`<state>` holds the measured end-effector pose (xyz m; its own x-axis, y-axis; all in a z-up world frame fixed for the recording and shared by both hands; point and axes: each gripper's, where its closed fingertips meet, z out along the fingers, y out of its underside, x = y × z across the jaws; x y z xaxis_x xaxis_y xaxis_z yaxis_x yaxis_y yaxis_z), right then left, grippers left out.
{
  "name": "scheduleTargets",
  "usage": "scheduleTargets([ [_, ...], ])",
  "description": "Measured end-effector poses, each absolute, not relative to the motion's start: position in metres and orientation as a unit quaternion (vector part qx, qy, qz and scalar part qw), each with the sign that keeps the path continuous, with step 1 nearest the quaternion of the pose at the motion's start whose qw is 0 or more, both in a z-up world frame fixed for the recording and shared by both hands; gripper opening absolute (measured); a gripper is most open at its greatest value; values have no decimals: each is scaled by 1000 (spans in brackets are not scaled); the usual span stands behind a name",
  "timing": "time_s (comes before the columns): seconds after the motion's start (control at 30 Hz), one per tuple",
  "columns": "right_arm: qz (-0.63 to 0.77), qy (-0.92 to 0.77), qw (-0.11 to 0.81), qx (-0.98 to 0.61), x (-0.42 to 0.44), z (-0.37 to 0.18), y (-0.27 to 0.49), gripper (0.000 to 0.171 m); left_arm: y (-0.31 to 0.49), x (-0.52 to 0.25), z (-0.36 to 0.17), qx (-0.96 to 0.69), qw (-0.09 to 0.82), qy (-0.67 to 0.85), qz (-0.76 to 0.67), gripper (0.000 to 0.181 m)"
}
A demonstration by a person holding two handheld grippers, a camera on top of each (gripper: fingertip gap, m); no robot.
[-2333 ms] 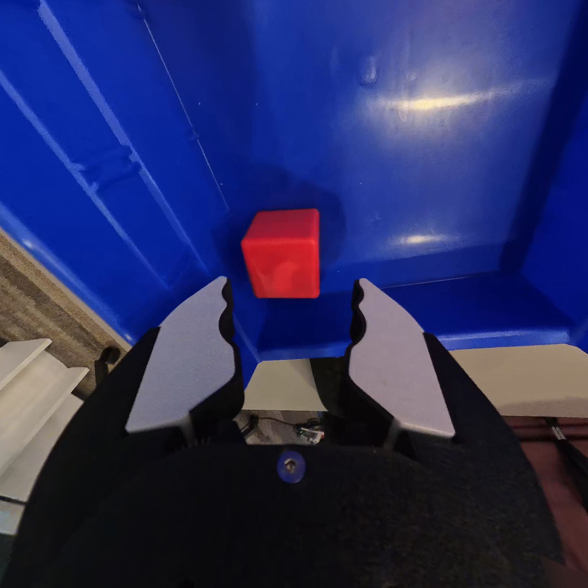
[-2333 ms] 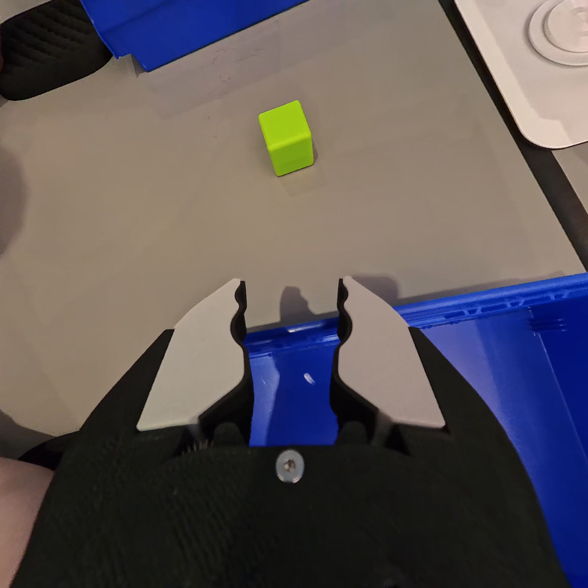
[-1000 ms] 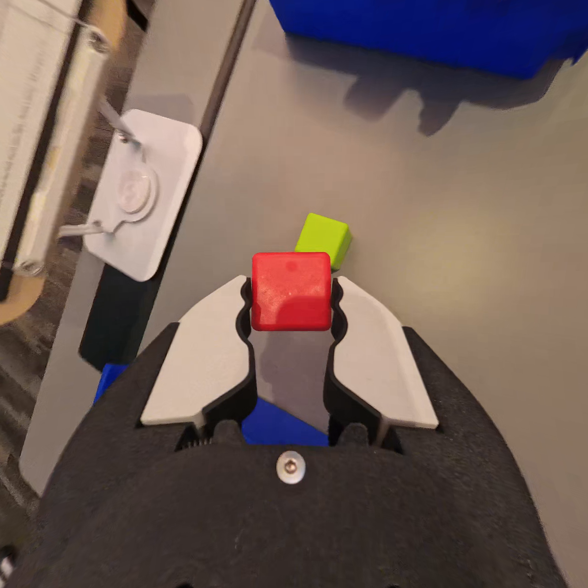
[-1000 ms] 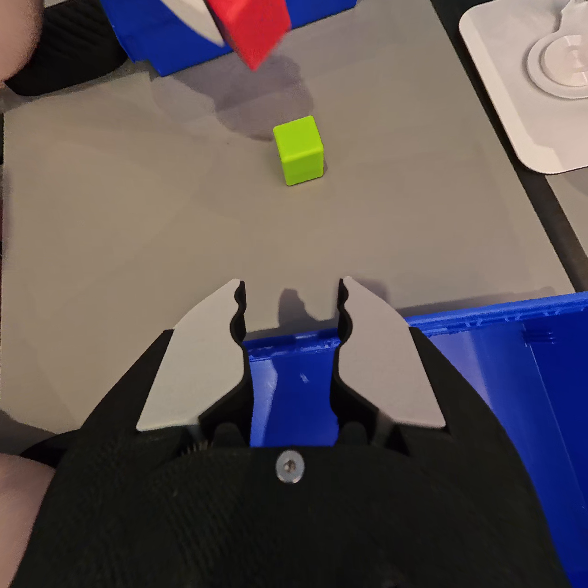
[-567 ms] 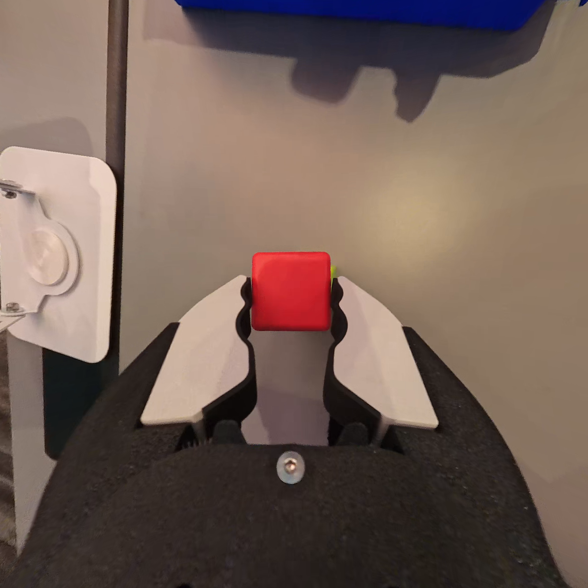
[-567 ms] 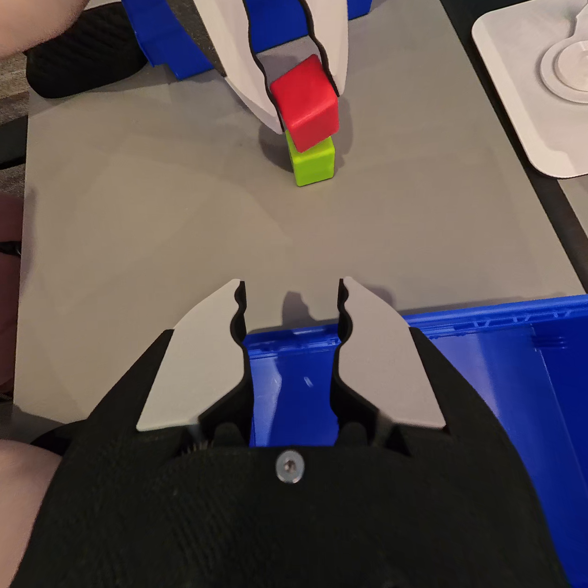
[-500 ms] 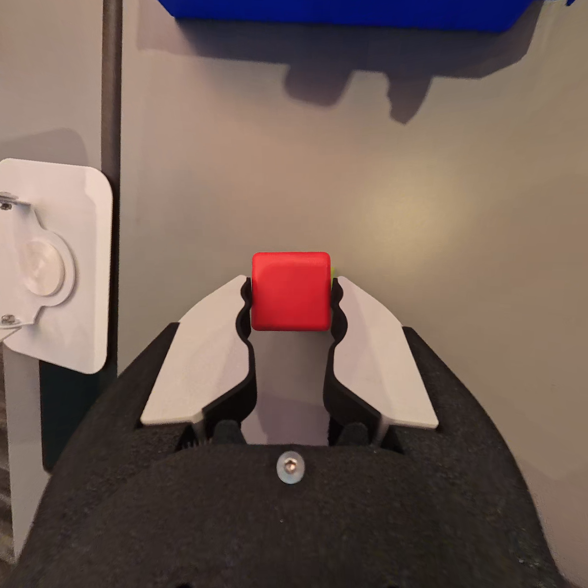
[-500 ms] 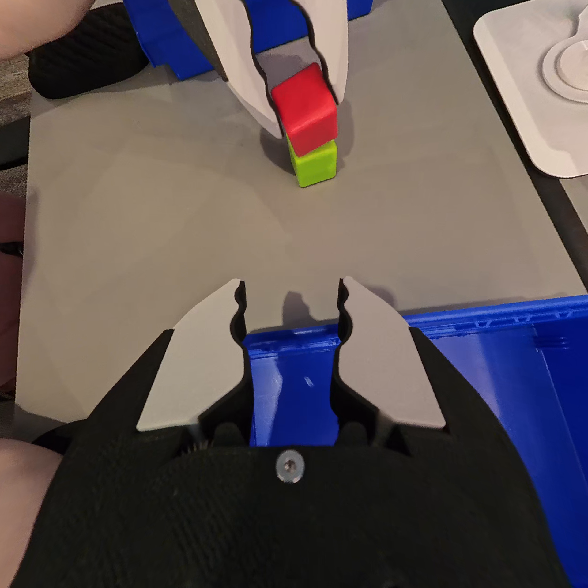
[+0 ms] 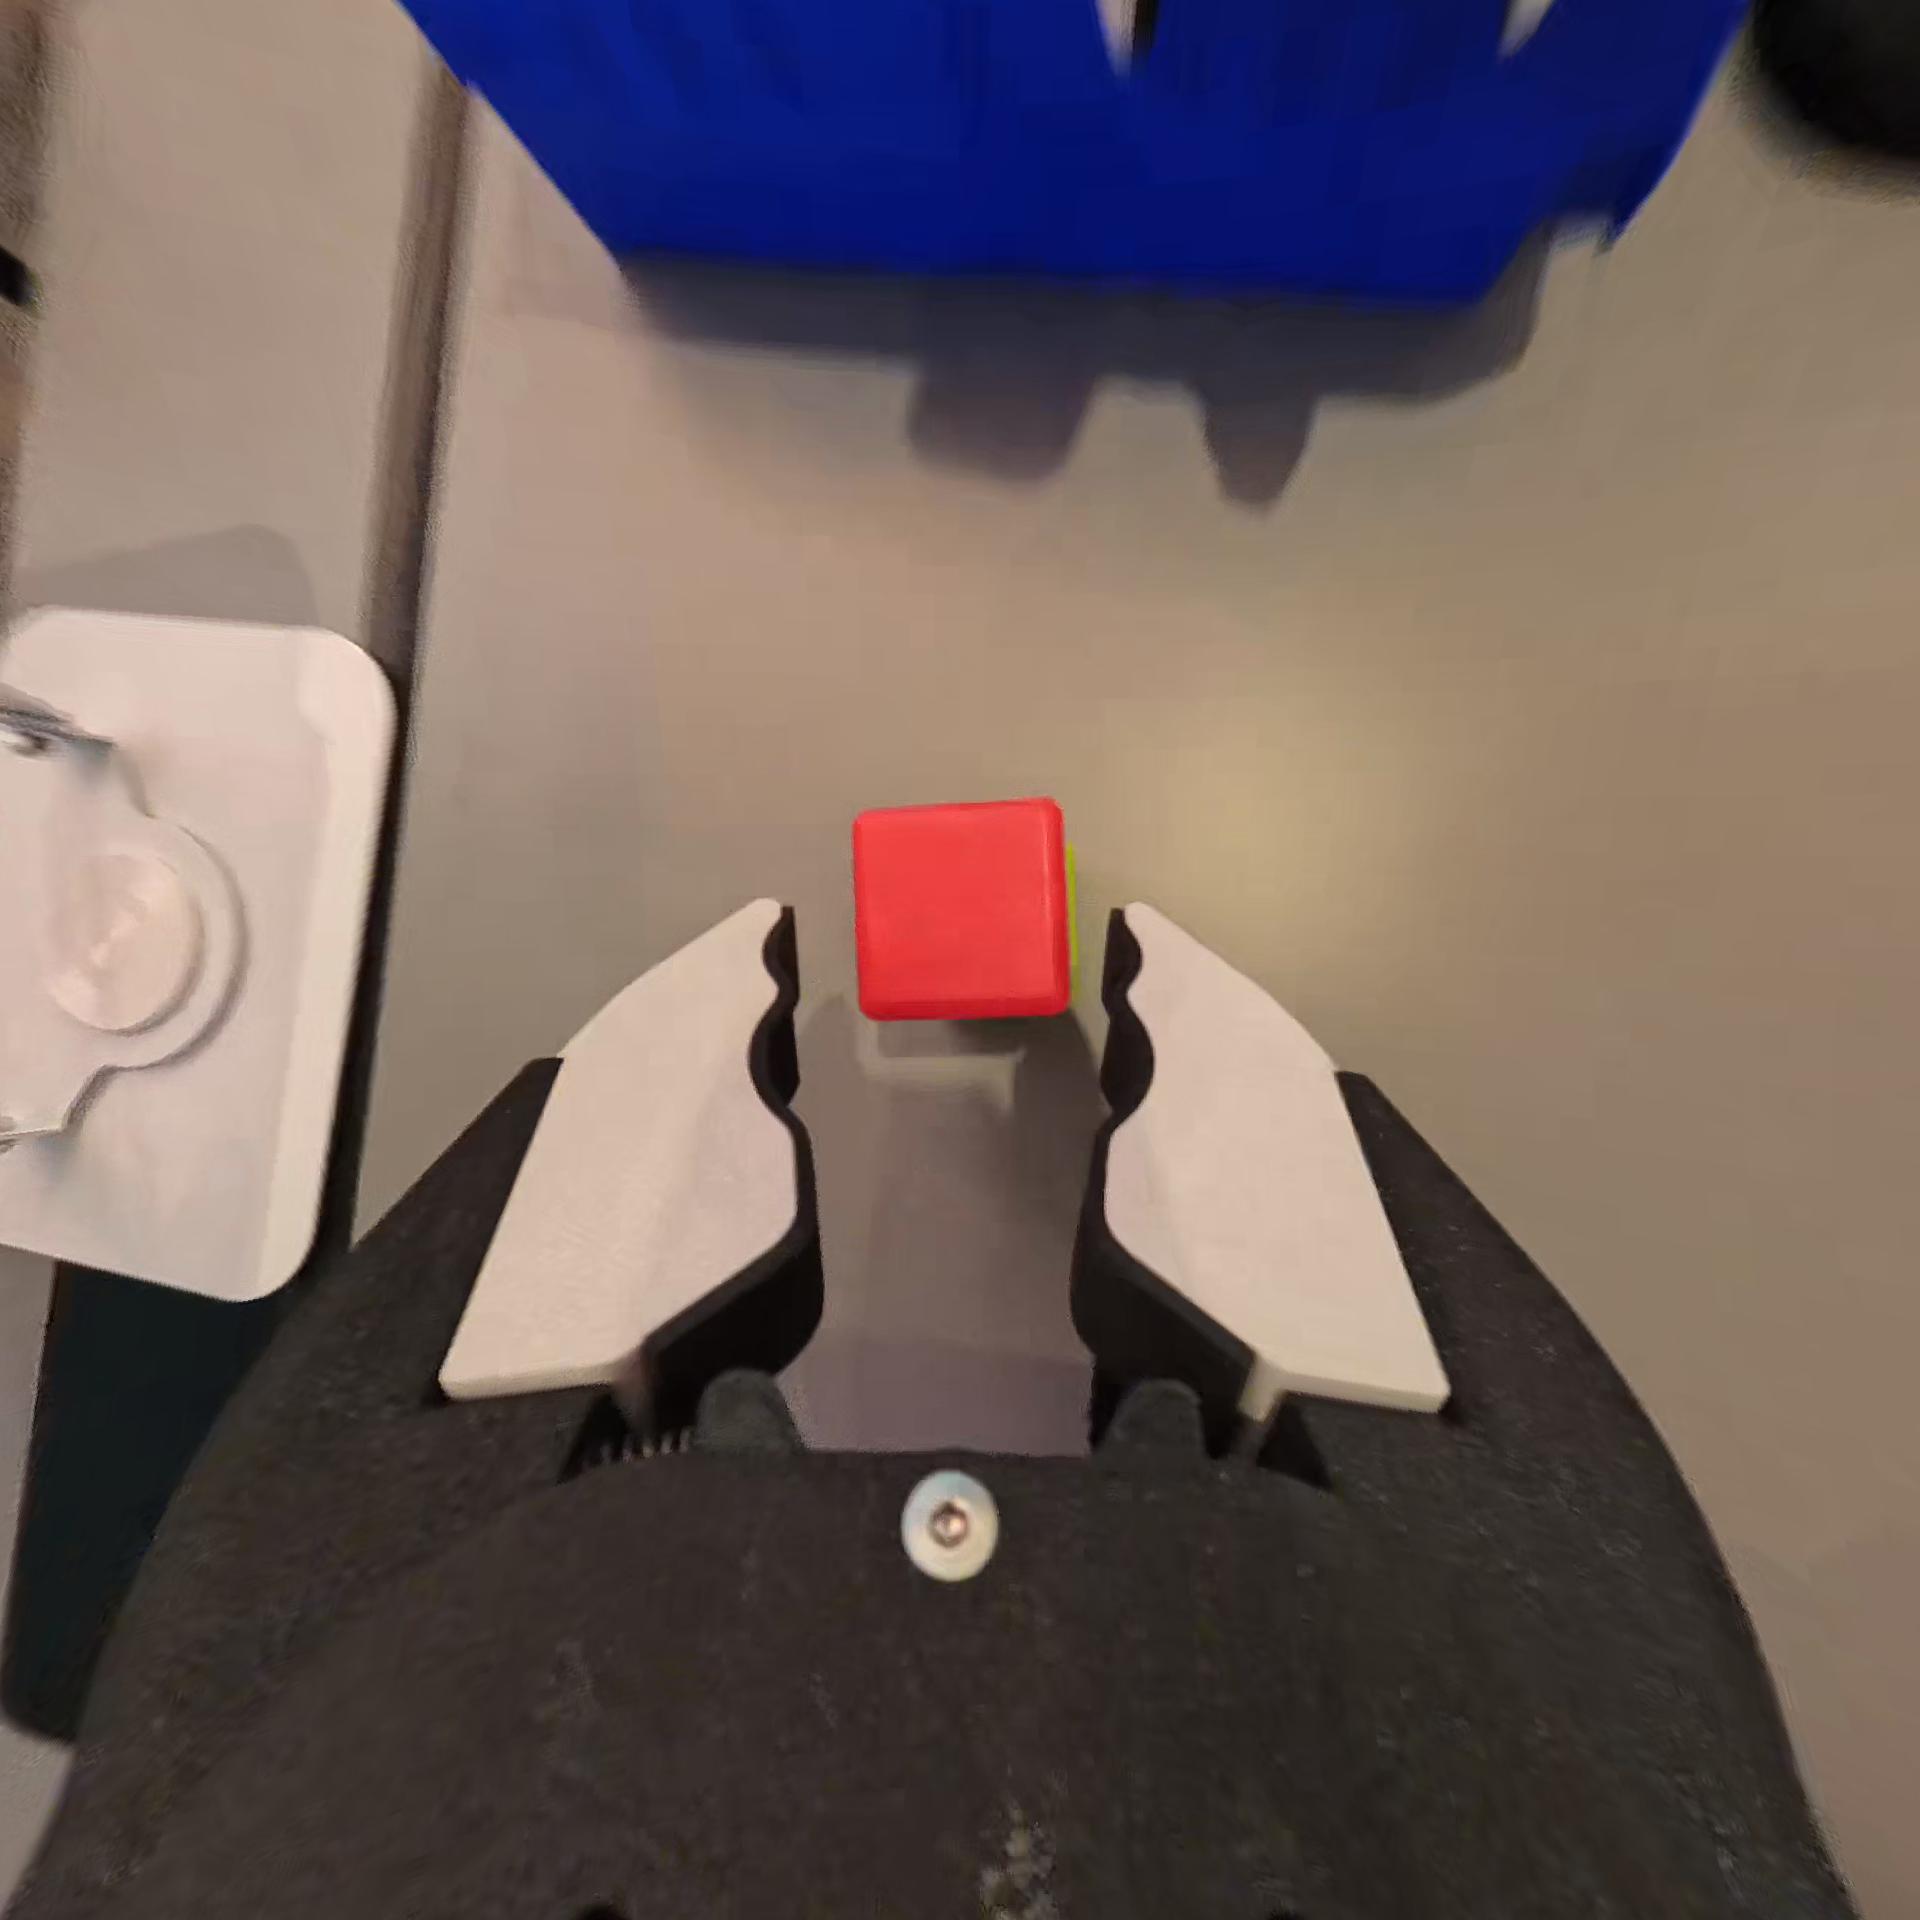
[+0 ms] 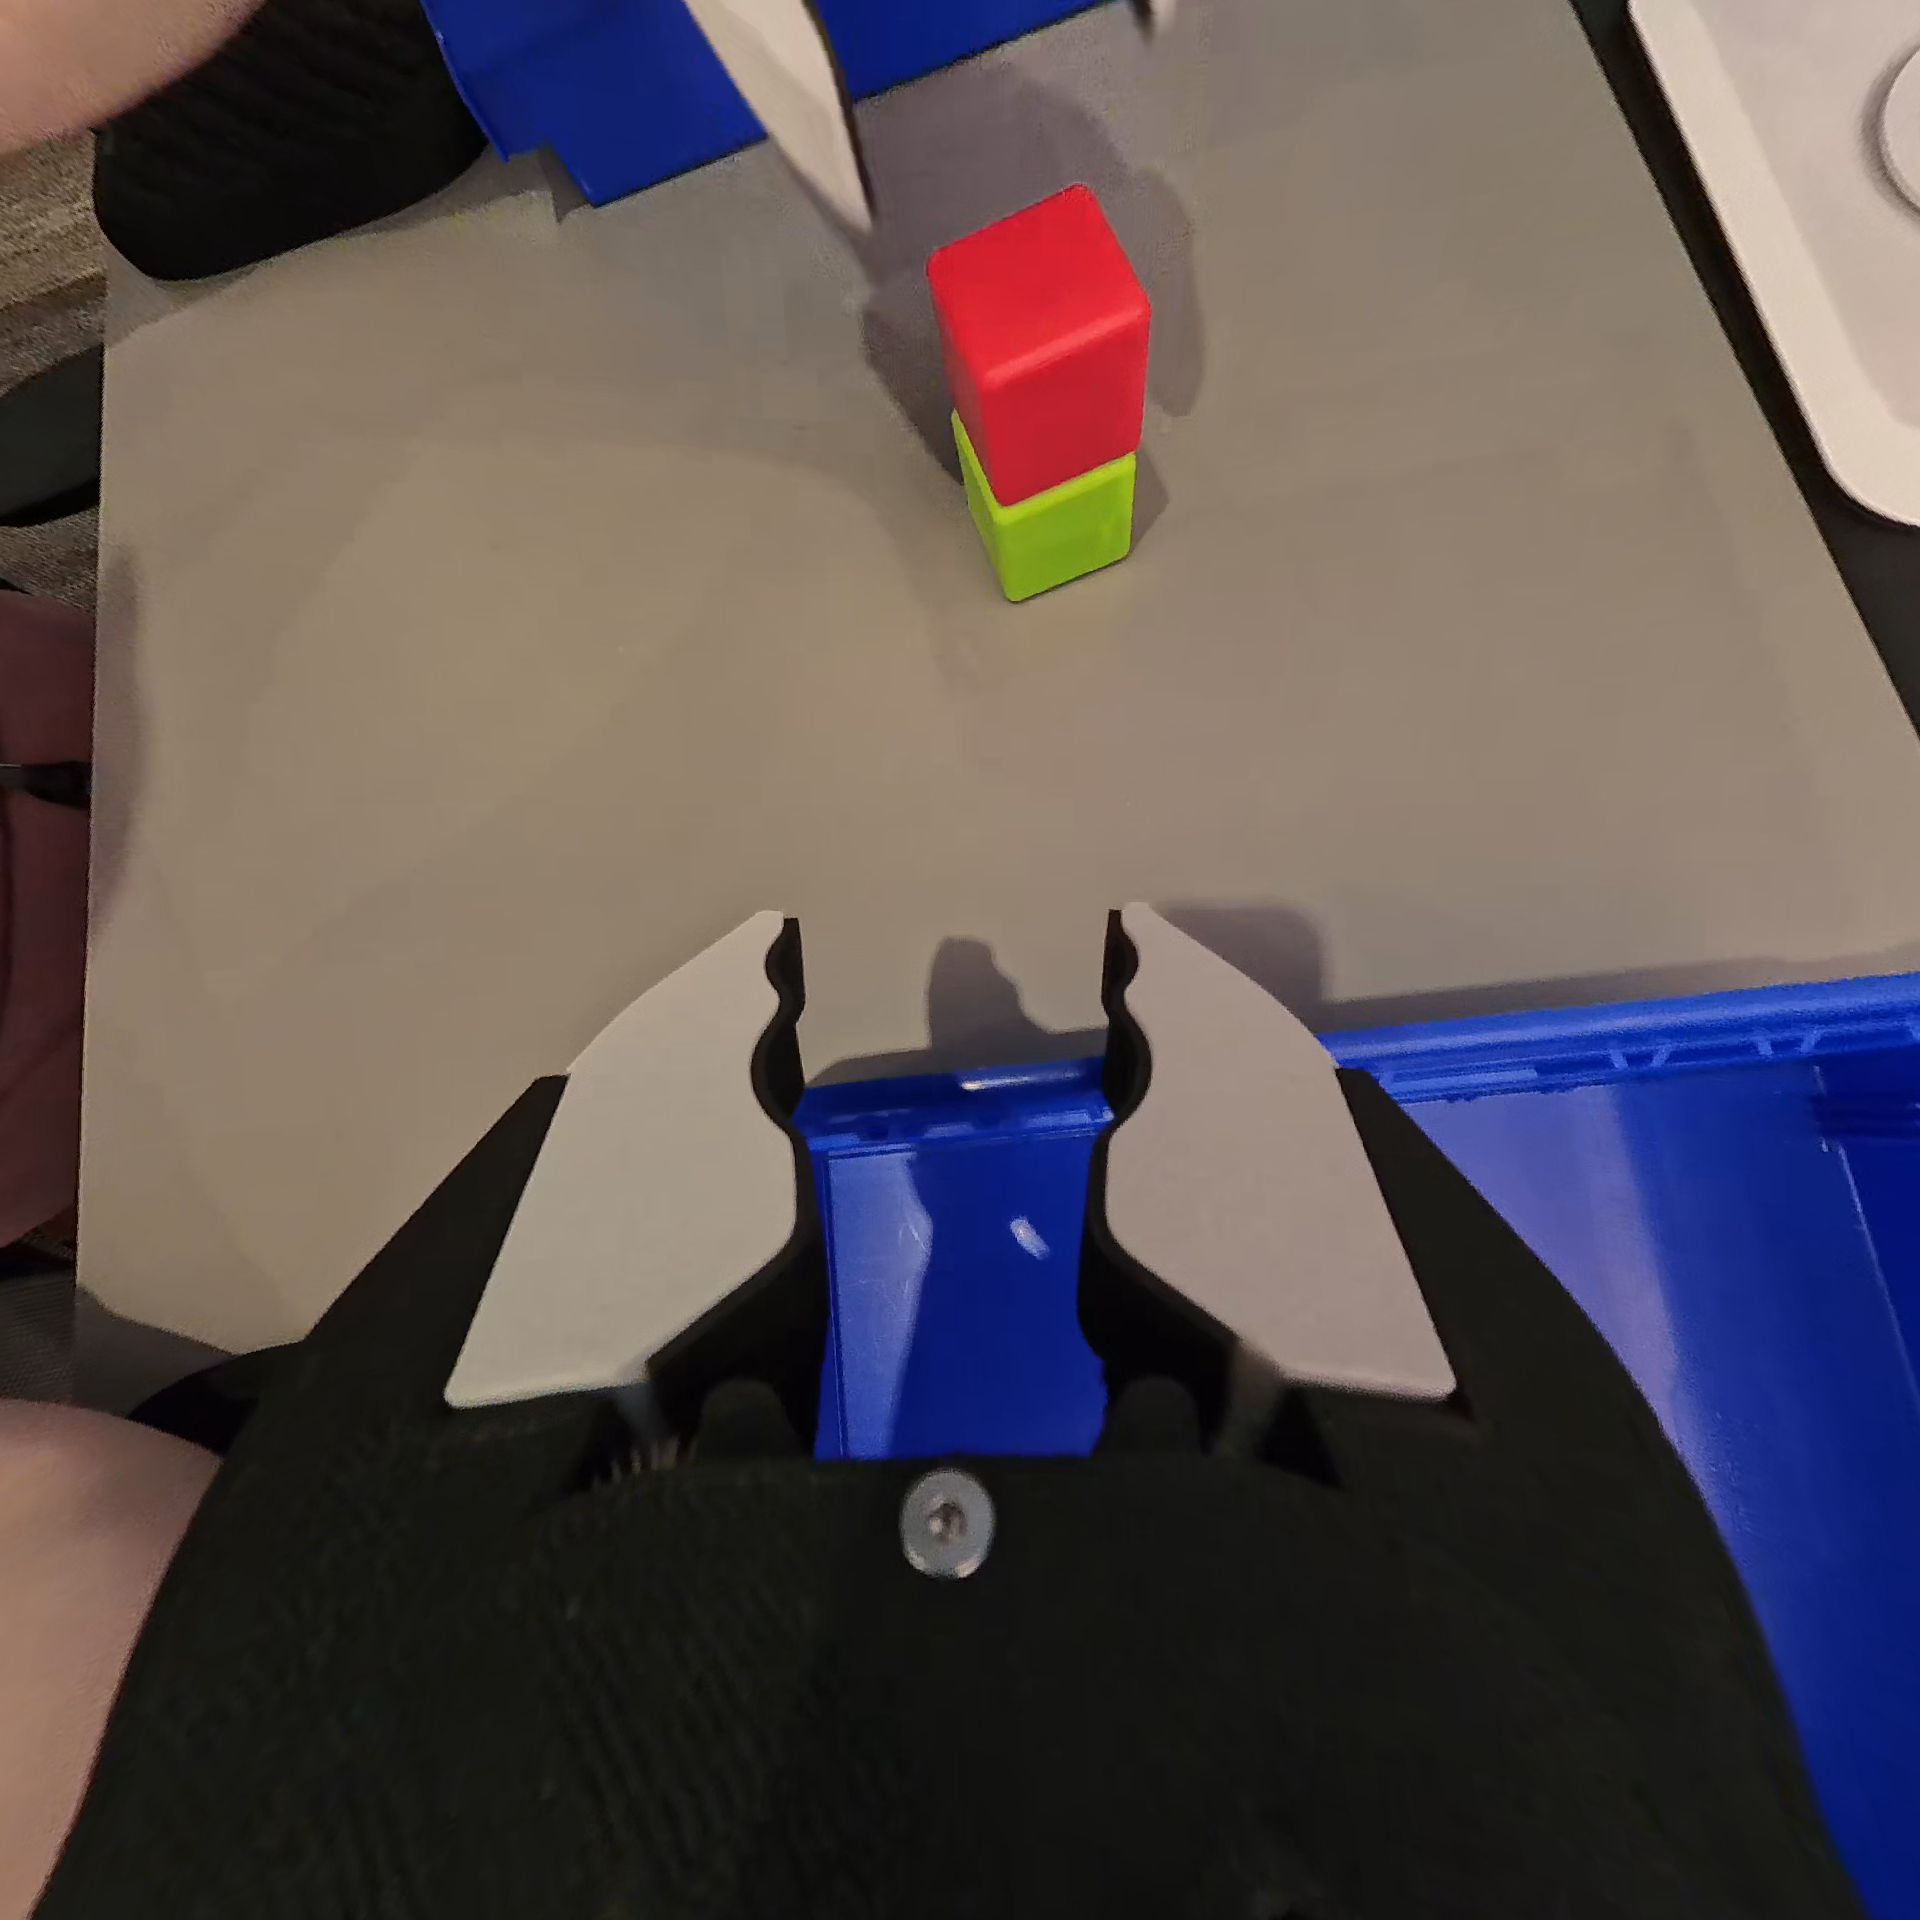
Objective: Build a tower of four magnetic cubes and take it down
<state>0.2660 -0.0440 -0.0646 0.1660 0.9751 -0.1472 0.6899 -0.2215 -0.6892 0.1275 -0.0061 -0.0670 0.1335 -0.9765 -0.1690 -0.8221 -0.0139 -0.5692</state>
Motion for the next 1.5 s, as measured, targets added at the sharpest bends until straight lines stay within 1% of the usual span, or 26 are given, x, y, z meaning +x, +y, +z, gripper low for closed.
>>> scheduleTargets([
  [0.13,297,-573,252,-721,265,-61,-43,57,-23,111,44,-642,481,546,-242,57],
  [0.2,296,-574,258,-718,263,-59,-42,57,-28,76,89,-617,573,482,-242,66],
  [0.23,296,-575,259,-717,262,-58,-42,57,-29,55,105,-606,617,448,-226,65],
  [0.3,295,-579,259,-715,259,-57,-43,57,-25,10,128,-583,696,389,-156,37],
  [0.33,293,-580,258,-715,258,-58,-43,57,-20,-11,132,-593,709,364,-117,34],
  [0.37,292,-582,255,-715,257,-59,-44,57,-13,-31,128,-622,700,340,-89,36],
  [0.43,286,-584,250,-718,257,-63,-44,57,0,-62,106,-688,652,314,-57,51],
  [0.53,285,-583,242,-721,256,-67,-45,57,20,-99,61,-750,588,303,-14,52],
  [0.57,285,-582,243,-721,256,-67,-44,57,26,-105,47,-755,577,311,-6,49],
  [0.6,287,-582,242,-722,256,-67,-45,57,31,-108,30,-763,559,325,-10,47],
  [0.63,286,-582,241,-722,256,-67,-45,57,35,-110,13,-776,534,336,-18,48],
  [0.73,284,-584,240,-722,258,-66,-47,57,46,-114,-31,-807,470,356,-32,60],
  [0.87,291,-585,257,-712,257,-55,-49,57,56,-113,-69,-796,431,425,22,62],
  [0.97,298,-586,266,-705,256,-48,-52,57,59,-116,-97,-800,379,463,58,62],
  [1.07,299,-590,261,-703,257,-48,-55,58,62,-118,-115,-807,347,473,66,61],
  [1.17,300,-591,257,-703,256,-50,-55,57,63,-113,-126,-821,329,466,28,60],
  [1.27,299,-593,250,-705,256,-53,-56,57,64,-115,-134,-832,310,460,21,56],
  [1.5,299,-595,236,-708,256,-59,-57,57,64,-120,-136,-837,292,460,51,56],
])
